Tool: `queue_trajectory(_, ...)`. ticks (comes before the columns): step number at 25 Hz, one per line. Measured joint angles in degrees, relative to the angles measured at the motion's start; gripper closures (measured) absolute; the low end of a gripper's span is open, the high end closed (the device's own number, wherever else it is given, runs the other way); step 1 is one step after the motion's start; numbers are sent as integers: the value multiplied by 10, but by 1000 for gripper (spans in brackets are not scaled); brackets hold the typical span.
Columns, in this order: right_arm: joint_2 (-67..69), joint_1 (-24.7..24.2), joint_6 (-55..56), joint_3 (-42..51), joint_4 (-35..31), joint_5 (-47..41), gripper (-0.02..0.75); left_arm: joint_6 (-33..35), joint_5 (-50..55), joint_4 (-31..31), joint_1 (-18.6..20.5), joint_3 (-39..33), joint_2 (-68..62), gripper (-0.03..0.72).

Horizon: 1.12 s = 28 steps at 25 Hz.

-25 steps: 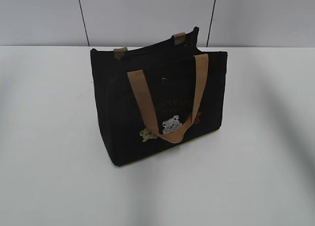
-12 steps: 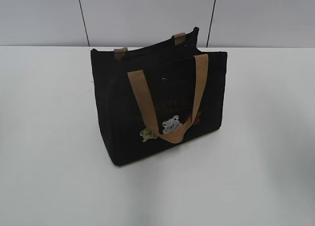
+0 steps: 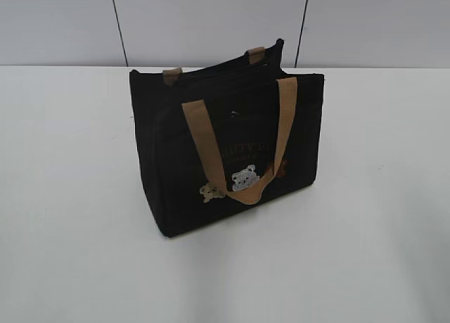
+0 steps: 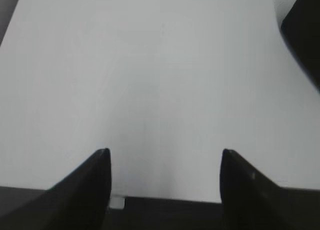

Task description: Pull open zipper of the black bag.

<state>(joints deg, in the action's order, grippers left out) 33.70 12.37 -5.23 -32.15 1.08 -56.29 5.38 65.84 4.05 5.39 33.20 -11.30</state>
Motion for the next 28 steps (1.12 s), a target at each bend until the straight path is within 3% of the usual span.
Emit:
queue_trajectory(6,-81,0,9,39,-8,-3,146,0,7,11,0,-3,94,181)
queue_trajectory(11,-138,0,10,43,-11,-64,157,0,38,17,0,2,105,181)
queue_trajectory(17,-221,0,5,52,-15,-66,162,24,40,27,0,3,116,181)
queue_trajectory(28,-341,0,-18,54,-11,-66,162,56,-40,49,0,-21,117,181)
